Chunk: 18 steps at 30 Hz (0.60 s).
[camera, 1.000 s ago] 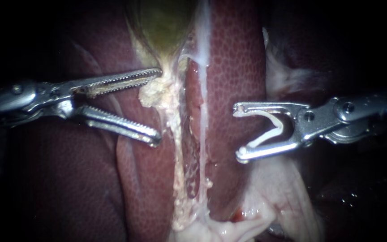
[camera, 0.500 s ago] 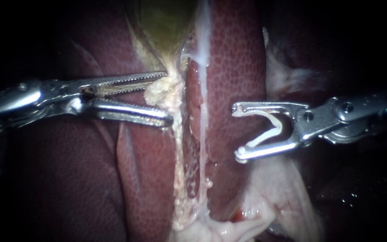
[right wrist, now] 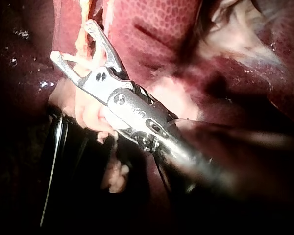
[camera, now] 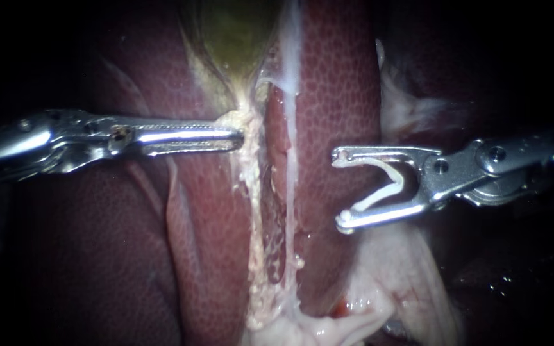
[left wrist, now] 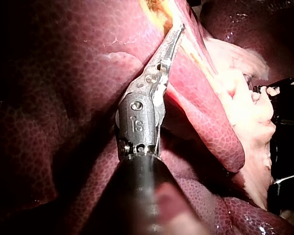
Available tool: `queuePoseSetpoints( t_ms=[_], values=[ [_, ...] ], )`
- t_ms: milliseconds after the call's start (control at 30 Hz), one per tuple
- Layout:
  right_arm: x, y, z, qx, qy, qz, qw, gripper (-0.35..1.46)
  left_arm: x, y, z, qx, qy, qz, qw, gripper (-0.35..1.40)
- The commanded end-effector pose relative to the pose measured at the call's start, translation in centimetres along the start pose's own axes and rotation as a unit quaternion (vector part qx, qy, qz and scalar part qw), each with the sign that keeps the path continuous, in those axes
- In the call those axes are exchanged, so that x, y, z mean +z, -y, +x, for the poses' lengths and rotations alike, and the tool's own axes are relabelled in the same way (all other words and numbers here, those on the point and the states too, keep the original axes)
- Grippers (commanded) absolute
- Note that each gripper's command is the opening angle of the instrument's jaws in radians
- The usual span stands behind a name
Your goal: Grabbing gallbladder
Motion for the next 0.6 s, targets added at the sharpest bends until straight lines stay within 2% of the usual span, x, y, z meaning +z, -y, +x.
queuePoseSetpoints(
  t_ms=[33,233,400,600],
  values=[
    [0.00,0.00,0.00,0.000,0.000,0.000,1.0000,0.60,-0.01,0.01,-0.02,-0.001,0.000,-0.001,1.0000,-0.35],
    [0.00,0.00,0.00,0.000,0.000,0.000,1.0000,0.60,-0.20,0.05,-0.31,-0.008,-0.002,0.003,1.0000,-0.35],
    [-0.01,0.00,0.00,0.000,0.000,0.000,1.0000,0.60,-0.43,0.08,-0.67,-0.019,0.009,-0.003,0.9998,-0.35],
    [-0.01,0.00,0.00,0.000,0.000,0.000,1.0000,0.60,-0.64,0.03,-0.91,-0.019,0.020,-0.009,0.9996,-0.35]
  ],
)
